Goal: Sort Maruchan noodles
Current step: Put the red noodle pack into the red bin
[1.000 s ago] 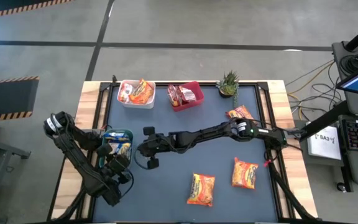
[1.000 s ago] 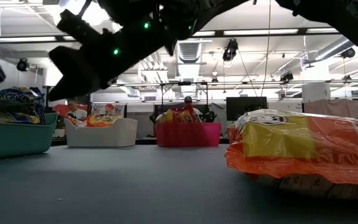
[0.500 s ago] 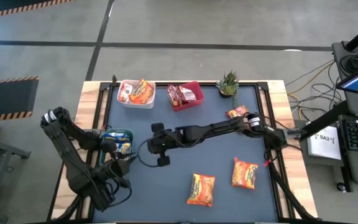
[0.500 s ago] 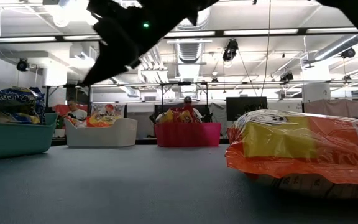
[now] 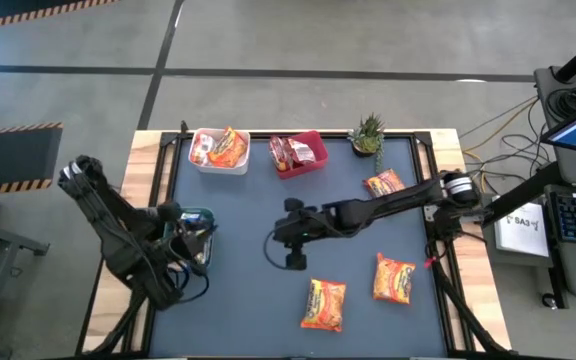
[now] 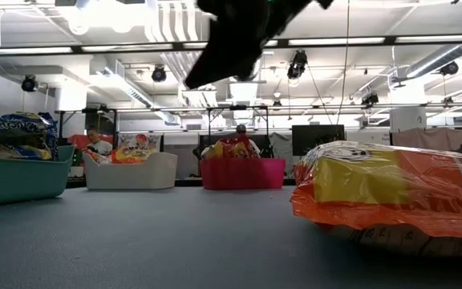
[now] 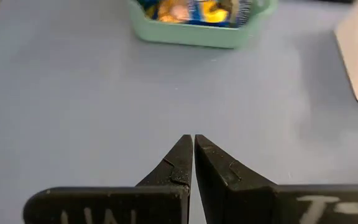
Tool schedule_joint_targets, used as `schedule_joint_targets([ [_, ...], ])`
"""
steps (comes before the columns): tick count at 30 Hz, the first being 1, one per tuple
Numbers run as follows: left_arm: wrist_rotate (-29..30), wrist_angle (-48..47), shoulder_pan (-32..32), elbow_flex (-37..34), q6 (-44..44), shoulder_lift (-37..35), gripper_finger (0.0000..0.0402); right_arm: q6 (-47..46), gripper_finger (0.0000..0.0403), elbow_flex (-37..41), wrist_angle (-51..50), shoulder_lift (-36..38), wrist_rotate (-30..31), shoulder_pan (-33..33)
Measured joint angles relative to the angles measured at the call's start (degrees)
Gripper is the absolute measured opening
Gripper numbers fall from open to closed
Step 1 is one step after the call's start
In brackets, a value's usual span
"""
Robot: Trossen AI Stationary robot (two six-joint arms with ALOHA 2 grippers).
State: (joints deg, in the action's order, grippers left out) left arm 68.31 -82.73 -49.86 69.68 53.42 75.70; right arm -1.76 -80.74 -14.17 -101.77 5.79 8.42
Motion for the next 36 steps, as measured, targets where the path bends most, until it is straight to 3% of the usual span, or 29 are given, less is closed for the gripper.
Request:
schedule_joint_targets([
  [5,0.0,6.3,3.1,-6.3,-2.7,-4.2,0.0047,-7.8,0.0009,6.9,-0.9,6.7,2.1,-0.5],
  [10,2.8,12.3,8.3,-8.1,-5.5,-6.9,0.0047,-15.7,0.0009,11.6,-5.0,12.5,4.8,-2.0],
  [16,2.8,18.1,14.2,-7.8,-18.3,-7.7,0.0047,-24.1,0.0009,15.8,-13.1,17.2,9.6,-4.9],
  [24,-1.4,24.5,22.1,-8.0,-33.3,-7.1,0.0047,-31.8,0.0009,23.4,-23.0,21.6,10.9,-12.4],
  [29,-2.4,24.7,26.6,-8.0,-35.0,-5.5,0.0047,-37.7,0.0009,29.5,-28.2,23.3,11.2,-18.9],
  [36,-1.1,24.9,30.0,-8.1,-35.0,-1.8,0.0047,-45.4,0.0009,33.2,-36.8,23.0,17.5,-25.7],
])
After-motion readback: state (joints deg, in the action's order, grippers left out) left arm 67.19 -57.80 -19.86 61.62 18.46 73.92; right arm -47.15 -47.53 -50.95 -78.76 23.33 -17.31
